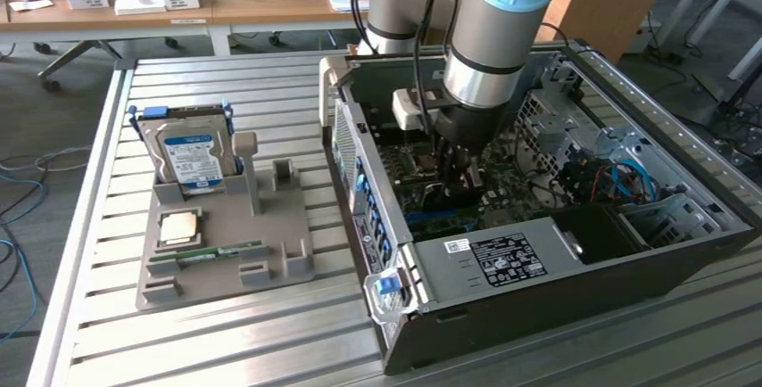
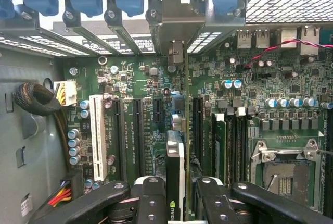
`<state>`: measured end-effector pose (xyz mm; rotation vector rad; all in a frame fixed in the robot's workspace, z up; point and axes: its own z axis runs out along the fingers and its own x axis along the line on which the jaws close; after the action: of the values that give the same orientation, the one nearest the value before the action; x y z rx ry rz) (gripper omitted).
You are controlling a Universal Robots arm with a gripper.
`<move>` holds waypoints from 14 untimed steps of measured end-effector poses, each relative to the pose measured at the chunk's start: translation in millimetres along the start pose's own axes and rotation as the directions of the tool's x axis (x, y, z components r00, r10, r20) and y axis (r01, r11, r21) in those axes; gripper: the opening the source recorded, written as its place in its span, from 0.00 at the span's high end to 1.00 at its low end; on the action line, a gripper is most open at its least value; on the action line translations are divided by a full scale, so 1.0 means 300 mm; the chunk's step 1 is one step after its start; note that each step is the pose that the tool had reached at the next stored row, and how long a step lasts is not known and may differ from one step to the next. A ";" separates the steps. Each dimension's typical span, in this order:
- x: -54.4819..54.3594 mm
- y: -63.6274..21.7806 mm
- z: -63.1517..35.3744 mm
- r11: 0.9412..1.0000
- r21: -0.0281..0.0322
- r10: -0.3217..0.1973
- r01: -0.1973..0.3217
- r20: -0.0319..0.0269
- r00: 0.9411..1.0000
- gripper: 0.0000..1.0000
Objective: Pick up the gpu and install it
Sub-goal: 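Insert the gpu into the slot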
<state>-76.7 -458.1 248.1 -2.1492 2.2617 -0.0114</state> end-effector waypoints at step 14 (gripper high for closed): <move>0.000 0.004 0.010 1.000 0.000 0.002 -0.002 0.000 1.000 0.73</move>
<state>-77.7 -458.1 245.0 -2.1475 2.2635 -0.0116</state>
